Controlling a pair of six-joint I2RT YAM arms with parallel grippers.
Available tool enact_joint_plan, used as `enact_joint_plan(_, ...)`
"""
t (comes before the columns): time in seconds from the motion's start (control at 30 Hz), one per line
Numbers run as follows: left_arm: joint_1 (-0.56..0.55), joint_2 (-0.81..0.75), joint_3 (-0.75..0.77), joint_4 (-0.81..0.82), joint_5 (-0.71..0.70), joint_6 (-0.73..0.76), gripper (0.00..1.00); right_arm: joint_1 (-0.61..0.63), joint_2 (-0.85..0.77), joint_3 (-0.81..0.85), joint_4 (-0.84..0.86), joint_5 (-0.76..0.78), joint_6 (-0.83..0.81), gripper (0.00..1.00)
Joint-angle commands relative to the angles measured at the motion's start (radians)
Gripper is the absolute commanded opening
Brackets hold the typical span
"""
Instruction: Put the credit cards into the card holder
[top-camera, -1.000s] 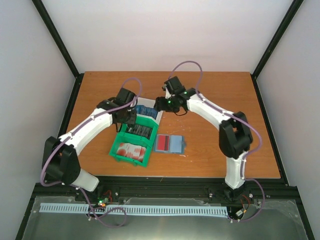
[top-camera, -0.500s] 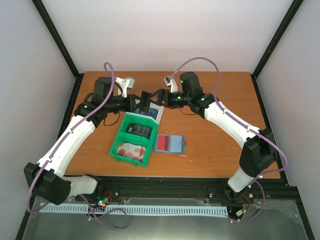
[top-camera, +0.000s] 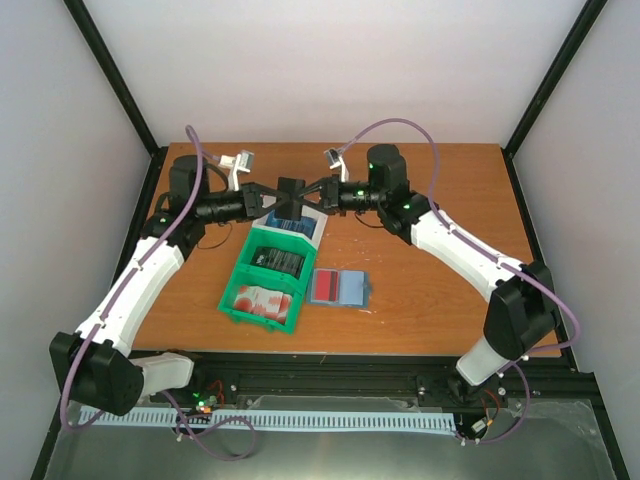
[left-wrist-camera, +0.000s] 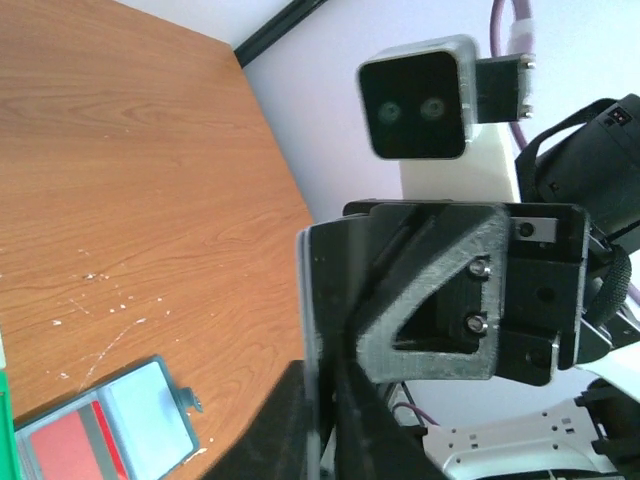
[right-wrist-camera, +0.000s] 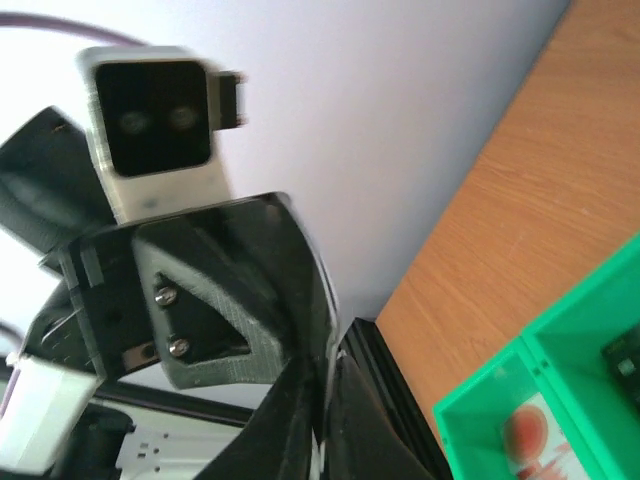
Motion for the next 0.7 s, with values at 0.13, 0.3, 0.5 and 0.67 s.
enact_joint_plan(0.13,0.069,-0.051,-0.04,0.181,0.274,-0.145,0.22,0.001,-0.002,-0.012,0.147,-0.049,0.063,0.03)
enact_joint_plan(0.3,0.083,-0.056,-0.044,0.178,0.371,-0.153,0.23,-0.019,0.021,0.025,0.112,-0.095,0.019,0.03)
enact_joint_plan(0.5,0.142,-0.075,-0.061,0.173,0.401,-0.164,0.15,-0.061,0.024,0.034,0.086,-0.142,-0.015,0.03)
enact_joint_plan(0.67,0.154,-0.086,-0.093,0.255,0.429,-0.232,0.11,-0.068,0.035,0.064,0.06,-0.178,-0.04,0.03)
